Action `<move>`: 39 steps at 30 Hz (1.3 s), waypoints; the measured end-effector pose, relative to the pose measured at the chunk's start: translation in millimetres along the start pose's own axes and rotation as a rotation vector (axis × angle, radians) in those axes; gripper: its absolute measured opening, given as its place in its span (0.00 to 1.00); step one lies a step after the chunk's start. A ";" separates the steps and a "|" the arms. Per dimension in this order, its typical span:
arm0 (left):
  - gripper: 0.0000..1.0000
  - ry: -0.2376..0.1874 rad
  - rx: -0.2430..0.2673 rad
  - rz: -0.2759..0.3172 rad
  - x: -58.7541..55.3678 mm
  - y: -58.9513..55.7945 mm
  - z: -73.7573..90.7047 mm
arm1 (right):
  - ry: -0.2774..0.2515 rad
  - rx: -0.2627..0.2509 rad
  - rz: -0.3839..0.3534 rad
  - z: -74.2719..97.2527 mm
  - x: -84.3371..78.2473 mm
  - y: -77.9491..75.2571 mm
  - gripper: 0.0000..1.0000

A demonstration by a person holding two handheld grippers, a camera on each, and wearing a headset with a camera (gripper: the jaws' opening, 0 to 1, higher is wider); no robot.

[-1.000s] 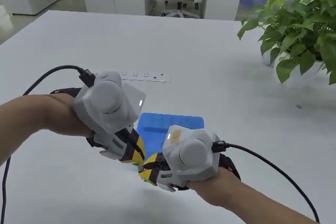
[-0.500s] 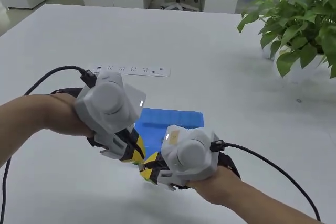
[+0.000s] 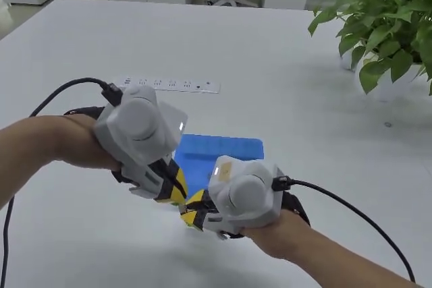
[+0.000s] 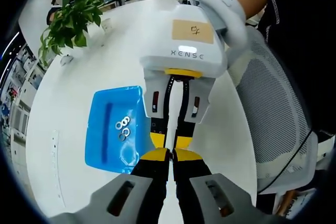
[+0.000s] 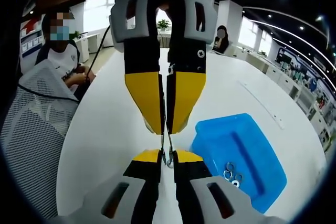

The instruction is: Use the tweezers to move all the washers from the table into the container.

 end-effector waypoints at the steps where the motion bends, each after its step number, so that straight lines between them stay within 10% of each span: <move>1: 0.06 0.000 0.000 0.000 0.1 0.6 -0.1 | 0.000 -0.001 -0.001 0.0 0.0 -0.3 0.10; 39: 0.06 -0.015 -0.018 0.047 5.3 12.3 -5.0 | 0.022 0.017 -0.071 -0.8 -4.5 -8.7 0.08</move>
Point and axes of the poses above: the centre of the closed fingertips' face, and the gripper's own axes: z roughly backward along the fingers, y roughly to its left, x roughly out of its top, the point moved 4 cm from there along z, roughly backward along the fingers, and after that the axes turned 10 degrees about y, right-handed, at the moved point
